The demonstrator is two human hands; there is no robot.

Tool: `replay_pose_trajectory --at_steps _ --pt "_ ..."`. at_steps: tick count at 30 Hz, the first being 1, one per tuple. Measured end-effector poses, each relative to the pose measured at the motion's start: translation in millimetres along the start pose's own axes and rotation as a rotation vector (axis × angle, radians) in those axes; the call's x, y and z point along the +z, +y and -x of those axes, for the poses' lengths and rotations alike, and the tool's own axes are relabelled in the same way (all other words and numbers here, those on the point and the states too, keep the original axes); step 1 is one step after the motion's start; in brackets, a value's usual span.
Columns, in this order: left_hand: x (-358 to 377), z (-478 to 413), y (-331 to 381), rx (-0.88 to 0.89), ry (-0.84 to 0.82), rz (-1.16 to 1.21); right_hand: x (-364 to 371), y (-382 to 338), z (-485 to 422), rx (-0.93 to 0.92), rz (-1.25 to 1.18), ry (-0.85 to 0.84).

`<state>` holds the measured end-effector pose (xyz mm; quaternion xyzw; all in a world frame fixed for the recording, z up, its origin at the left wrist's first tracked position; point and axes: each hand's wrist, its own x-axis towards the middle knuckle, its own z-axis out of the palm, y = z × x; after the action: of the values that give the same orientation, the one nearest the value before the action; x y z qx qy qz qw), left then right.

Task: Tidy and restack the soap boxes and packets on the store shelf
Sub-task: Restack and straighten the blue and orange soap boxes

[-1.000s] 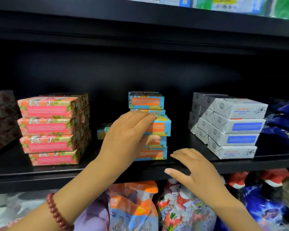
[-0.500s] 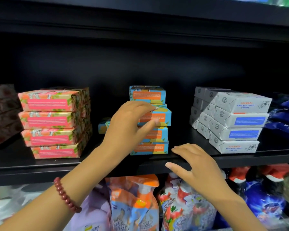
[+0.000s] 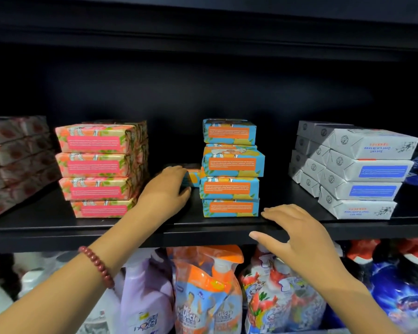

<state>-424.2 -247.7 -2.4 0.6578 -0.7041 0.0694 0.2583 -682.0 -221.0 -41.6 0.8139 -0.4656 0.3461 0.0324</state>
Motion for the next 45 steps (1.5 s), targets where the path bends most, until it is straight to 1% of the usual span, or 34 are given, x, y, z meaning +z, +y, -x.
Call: replay_pose_trajectory --at_steps 2,5,13,17,20,23,26,33,37,39,43,45 --pt "2 -3 -3 -0.011 -0.055 -0.041 1 0 1 0.002 -0.023 0.016" --pt "1 -2 -3 -0.003 -0.046 -0.073 2 0 1 0.002 -0.041 0.041" --pt "-11 41 6 0.140 0.178 -0.227 5 1 2 -0.012 -0.027 0.078" --pt "-21 59 7 0.213 0.273 -0.110 6 2 2 -0.014 -0.014 0.073" --pt "-22 58 6 0.136 0.232 -0.088 5 2 1 -0.017 -0.008 0.067" --pt "-17 54 5 0.051 0.140 -0.222 4 2 1 -0.021 -0.001 0.068" --pt "-15 54 5 0.043 0.157 -0.252 4 0 1 -0.024 0.002 0.070" --pt "-18 71 6 0.094 0.344 -0.124 3 0 2 -0.024 -0.007 0.068" --pt "-36 83 9 0.139 0.424 -0.043 4 1 3 -0.033 -0.009 0.074" --pt "-49 83 14 0.179 0.471 0.036 5 1 3 -0.033 -0.008 0.078" --pt "-74 63 35 0.245 0.564 0.210 5 1 3 -0.039 -0.002 0.081" --pt "-81 46 49 0.304 0.548 0.250 5 1 3 -0.034 -0.006 0.069"
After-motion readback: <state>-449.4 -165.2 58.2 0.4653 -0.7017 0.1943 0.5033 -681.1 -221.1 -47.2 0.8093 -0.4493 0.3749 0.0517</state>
